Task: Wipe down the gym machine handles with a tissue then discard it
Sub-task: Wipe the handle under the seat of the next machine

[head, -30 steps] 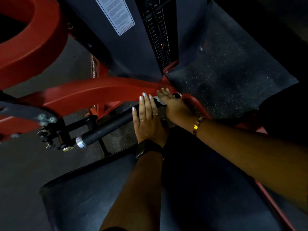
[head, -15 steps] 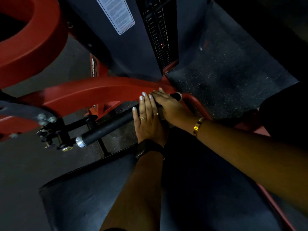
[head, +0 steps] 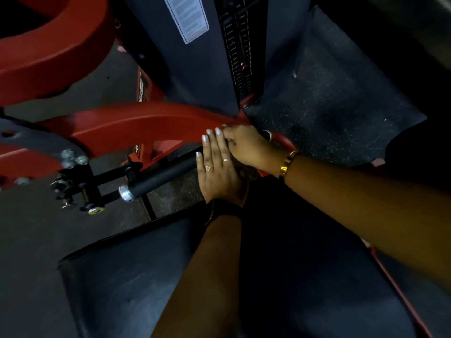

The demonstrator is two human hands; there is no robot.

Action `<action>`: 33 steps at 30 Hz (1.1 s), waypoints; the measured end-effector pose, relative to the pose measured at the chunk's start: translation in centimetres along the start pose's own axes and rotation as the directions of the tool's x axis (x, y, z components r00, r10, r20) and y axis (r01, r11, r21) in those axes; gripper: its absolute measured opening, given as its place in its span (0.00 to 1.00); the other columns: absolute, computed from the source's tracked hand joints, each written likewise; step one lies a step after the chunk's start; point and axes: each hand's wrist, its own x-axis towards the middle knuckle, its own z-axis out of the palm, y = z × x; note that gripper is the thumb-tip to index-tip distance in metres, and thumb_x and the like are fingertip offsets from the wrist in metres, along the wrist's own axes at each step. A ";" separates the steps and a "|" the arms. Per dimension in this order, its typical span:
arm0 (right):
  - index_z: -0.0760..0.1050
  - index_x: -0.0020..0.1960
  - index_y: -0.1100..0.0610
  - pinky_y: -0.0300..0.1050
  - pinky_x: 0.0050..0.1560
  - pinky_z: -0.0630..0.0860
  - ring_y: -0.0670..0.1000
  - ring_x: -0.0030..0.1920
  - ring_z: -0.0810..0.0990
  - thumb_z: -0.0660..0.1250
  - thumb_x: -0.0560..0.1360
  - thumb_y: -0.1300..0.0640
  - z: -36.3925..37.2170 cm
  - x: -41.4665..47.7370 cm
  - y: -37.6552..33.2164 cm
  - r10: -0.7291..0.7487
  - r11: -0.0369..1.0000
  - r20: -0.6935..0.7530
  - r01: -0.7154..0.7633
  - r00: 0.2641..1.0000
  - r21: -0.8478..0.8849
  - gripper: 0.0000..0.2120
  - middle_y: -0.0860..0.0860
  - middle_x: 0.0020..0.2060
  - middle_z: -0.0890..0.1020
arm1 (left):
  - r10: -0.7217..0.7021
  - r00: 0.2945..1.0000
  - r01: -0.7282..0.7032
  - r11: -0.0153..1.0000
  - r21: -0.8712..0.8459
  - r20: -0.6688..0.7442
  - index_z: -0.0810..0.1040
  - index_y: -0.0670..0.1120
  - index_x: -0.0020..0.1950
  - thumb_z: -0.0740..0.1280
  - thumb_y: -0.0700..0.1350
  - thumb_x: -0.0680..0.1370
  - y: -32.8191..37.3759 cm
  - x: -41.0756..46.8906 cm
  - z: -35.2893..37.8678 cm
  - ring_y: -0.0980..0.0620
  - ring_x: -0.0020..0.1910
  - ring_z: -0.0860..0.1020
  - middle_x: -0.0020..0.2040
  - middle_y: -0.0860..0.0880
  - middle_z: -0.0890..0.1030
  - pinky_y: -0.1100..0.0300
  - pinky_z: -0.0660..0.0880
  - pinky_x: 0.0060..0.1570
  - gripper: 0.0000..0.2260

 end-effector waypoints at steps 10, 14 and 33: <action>0.69 0.71 0.62 0.42 0.73 0.49 0.55 0.74 0.60 0.54 0.77 0.73 1.6 -1.1 -3.4 0.025 1.000 -0.046 -0.024 0.999 0.014 0.23 0.61 0.72 0.67 | -0.110 0.985 0.122 0.988 -0.092 0.130 0.31 0.49 0.74 0.59 0.50 0.77 -6.1 -2.5 -2.3 0.55 0.76 0.35 0.76 0.51 0.33 0.53 0.28 0.70 0.39; 0.67 0.71 0.62 0.43 0.74 0.44 0.55 0.75 0.59 0.54 0.73 0.78 4.8 -2.7 -5.8 -0.244 0.970 -0.023 0.244 0.970 0.001 0.29 0.59 0.72 0.67 | -0.173 0.982 0.178 0.982 -0.062 0.071 0.43 0.49 0.79 0.56 0.52 0.76 -9.5 -3.3 -2.7 0.49 0.78 0.43 0.80 0.47 0.47 0.53 0.29 0.71 0.35; 0.65 0.74 0.55 0.45 0.63 0.66 0.59 0.61 0.75 0.56 0.80 0.64 7.5 -3.0 -14.4 -0.223 0.972 0.008 0.223 0.975 -0.073 0.23 0.54 0.63 0.78 | -0.510 0.681 0.241 -0.522 -0.818 0.526 0.63 0.49 0.76 0.44 0.49 0.84 -17.7 -2.9 -5.7 0.49 0.61 0.77 0.61 0.43 0.79 0.61 0.72 0.57 0.22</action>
